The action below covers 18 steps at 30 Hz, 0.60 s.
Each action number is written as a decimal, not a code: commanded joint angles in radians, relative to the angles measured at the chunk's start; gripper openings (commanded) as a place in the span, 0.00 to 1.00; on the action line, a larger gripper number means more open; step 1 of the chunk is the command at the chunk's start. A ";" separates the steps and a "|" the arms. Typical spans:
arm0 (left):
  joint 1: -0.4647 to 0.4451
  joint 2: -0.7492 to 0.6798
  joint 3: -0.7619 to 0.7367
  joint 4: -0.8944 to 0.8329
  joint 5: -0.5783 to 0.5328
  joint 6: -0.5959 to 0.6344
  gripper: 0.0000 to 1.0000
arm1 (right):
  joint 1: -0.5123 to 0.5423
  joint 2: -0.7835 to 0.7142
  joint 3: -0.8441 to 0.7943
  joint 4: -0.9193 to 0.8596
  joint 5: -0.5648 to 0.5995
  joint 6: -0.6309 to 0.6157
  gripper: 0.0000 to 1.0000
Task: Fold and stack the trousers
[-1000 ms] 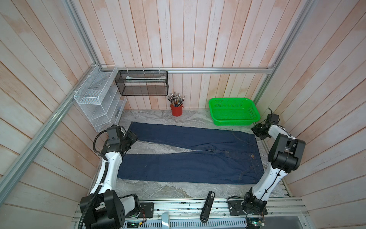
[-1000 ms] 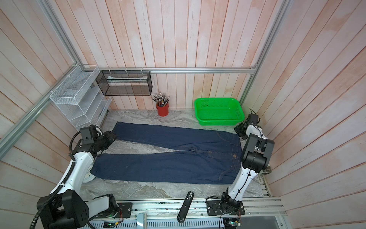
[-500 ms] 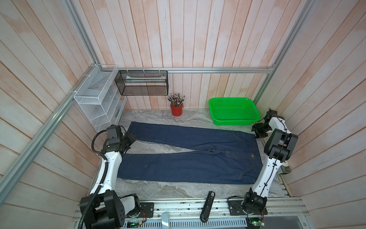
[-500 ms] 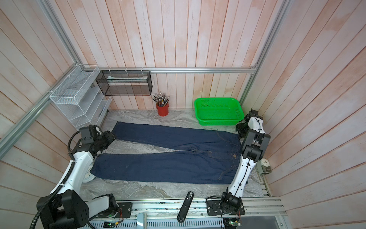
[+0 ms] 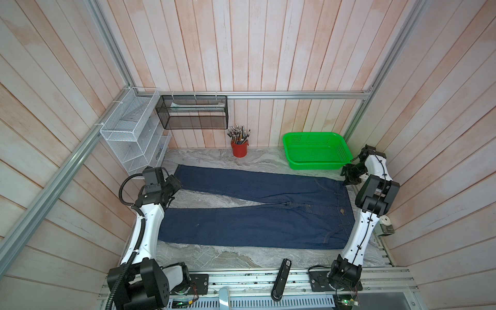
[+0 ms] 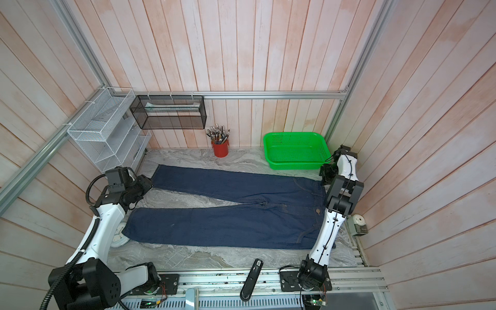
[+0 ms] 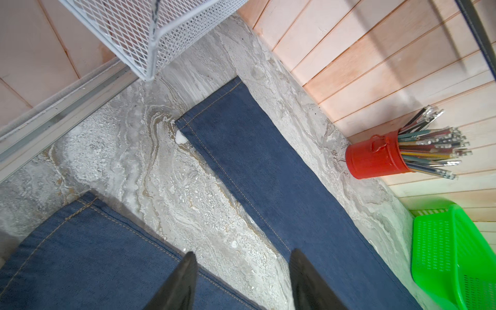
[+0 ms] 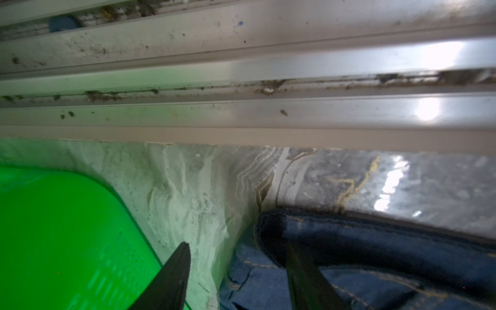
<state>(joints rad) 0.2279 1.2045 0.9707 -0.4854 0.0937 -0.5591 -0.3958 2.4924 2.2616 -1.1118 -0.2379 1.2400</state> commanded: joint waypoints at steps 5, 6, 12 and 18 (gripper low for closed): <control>-0.003 0.000 0.048 -0.043 -0.091 0.046 0.58 | 0.025 0.057 0.072 -0.198 0.049 0.052 0.56; -0.003 -0.001 0.051 -0.045 -0.097 0.048 0.58 | 0.025 0.065 0.082 -0.206 0.058 0.057 0.56; -0.002 -0.006 0.070 -0.061 -0.132 0.063 0.58 | 0.020 0.095 0.117 -0.280 0.156 0.097 0.50; -0.005 -0.008 0.086 -0.068 -0.154 0.077 0.59 | 0.029 0.126 0.113 -0.280 0.156 0.087 0.29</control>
<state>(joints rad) 0.2279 1.2041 1.0264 -0.5392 -0.0257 -0.5068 -0.3752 2.5752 2.3814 -1.3357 -0.1108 1.3224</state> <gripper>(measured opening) 0.584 0.317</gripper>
